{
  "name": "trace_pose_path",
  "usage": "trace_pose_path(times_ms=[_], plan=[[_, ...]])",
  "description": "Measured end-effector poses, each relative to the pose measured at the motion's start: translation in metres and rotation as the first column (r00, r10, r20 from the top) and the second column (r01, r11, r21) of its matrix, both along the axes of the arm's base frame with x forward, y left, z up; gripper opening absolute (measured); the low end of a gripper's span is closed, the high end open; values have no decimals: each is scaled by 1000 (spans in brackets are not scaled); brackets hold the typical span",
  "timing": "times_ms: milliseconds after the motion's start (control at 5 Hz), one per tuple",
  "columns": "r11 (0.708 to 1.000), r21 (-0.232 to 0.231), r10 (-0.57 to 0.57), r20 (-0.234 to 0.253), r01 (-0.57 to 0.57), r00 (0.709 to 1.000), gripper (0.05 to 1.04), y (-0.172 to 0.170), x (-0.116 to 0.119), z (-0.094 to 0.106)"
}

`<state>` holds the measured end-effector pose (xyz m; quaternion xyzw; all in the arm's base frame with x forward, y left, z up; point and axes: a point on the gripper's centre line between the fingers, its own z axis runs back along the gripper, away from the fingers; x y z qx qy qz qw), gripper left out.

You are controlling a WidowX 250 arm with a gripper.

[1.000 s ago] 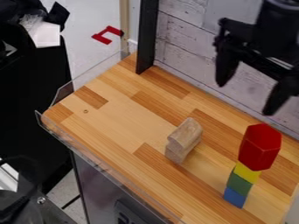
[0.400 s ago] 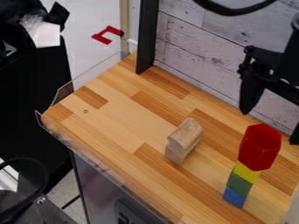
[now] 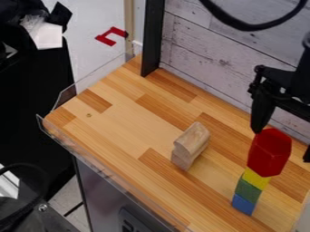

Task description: Move the red hexagon to the right side of the table.

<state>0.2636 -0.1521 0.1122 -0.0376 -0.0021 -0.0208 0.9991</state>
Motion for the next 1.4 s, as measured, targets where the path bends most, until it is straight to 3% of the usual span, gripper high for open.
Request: trace_pose_path(times_ms=[200, 600, 1400], plan=[[997, -17, 75, 8, -75, 997, 1000, 4, 4, -3], [973, -10, 231, -25, -232, 973, 1000, 8, 6, -10], [964, -20, 263, -63, -264, 963, 1000, 5, 3, -23]])
